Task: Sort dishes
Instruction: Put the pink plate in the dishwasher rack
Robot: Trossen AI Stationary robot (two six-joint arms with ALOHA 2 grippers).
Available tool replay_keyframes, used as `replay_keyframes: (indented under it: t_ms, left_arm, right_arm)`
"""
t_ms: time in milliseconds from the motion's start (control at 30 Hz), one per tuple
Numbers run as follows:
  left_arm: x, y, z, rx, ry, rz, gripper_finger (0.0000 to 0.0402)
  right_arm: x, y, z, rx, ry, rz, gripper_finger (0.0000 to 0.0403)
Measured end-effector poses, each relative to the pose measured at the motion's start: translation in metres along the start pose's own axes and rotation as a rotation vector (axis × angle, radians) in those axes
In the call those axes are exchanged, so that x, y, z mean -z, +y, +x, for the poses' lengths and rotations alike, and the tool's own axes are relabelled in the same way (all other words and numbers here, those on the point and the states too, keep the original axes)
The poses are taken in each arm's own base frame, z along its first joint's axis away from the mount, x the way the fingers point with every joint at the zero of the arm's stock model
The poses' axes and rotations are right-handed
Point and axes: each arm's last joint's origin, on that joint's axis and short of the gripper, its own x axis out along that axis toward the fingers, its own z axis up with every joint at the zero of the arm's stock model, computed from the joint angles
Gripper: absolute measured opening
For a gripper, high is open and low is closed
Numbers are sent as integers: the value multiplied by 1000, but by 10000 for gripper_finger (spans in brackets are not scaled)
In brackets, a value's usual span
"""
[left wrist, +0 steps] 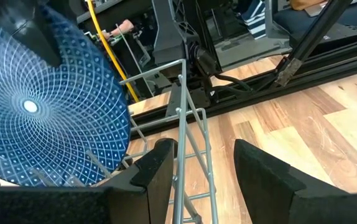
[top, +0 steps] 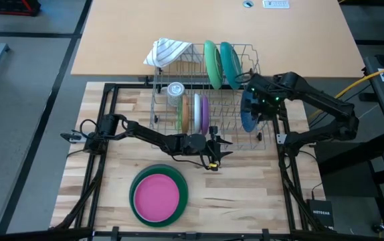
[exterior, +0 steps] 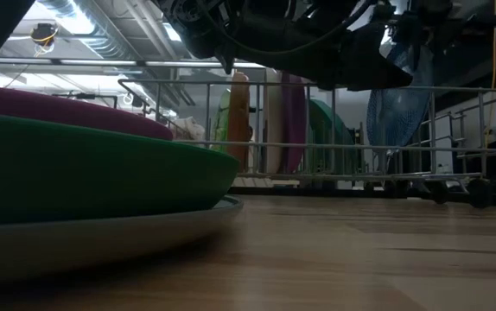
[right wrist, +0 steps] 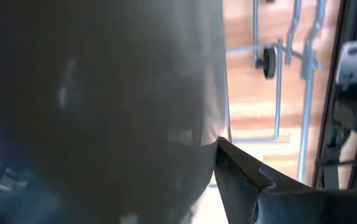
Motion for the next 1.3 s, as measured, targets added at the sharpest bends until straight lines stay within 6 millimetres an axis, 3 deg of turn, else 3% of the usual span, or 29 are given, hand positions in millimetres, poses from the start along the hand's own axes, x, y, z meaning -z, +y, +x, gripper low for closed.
replay_keyframes:
  t_ms: [500, 833, 1033, 1300]
  left_arm:
    - [0, 0, 0, 1, -1, 1, 156]
    - [-5, -8, -2, 4, -35, -3, 156]
    - [-18, -29, -10, 46, -97, 51, 156]
    - [-60, -57, -38, 95, -177, 42, 156]
  right_arm:
    - [32, 13, 12, 55, -25, -96, 101]
    - [57, 14, 0, 35, -14, -174, 101]
    - [82, 16, -8, -8, -42, -253, 101]
    - [121, 17, -4, -92, -104, -418, 101]
